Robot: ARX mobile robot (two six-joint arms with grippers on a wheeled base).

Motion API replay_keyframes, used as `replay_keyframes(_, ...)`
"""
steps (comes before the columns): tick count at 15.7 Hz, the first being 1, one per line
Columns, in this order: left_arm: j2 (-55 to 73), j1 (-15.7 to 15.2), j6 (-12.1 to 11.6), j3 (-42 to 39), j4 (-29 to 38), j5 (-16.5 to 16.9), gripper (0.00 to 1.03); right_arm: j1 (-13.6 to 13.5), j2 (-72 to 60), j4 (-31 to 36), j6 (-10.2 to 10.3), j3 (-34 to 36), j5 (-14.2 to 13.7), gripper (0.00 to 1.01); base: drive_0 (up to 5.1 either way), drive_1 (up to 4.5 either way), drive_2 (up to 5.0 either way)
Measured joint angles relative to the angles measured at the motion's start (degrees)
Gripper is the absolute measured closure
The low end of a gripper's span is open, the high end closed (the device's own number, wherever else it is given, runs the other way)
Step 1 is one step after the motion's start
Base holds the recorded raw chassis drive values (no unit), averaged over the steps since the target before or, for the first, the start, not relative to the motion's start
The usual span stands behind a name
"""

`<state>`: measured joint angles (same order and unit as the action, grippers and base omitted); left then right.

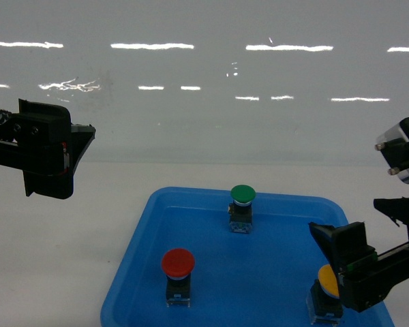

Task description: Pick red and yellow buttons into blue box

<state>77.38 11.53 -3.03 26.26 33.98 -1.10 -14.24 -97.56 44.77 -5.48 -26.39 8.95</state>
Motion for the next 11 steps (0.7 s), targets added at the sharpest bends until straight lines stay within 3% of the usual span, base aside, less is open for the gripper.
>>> replay_keyframes(3,0.00,0.00,0.00,0.00,0.00,0.00,0.05,-0.02,-3.87,-3.72,-0.68,-4.28,1.66,0.03,0.0,0.00,0.0)
replay_keyframes(7,0.00,0.00,0.00,0.00,0.02,0.00,0.05,-1.09,-8.87,-7.45,-4.46,-8.57,3.06,0.03,0.0,0.00,0.0)
replay_keyframes(11,0.00,0.00,-0.02,0.00,0.00,0.00,0.05,-3.52,-13.99,-7.93,-6.67,-8.68,3.08,0.03,0.0,0.00,0.0)
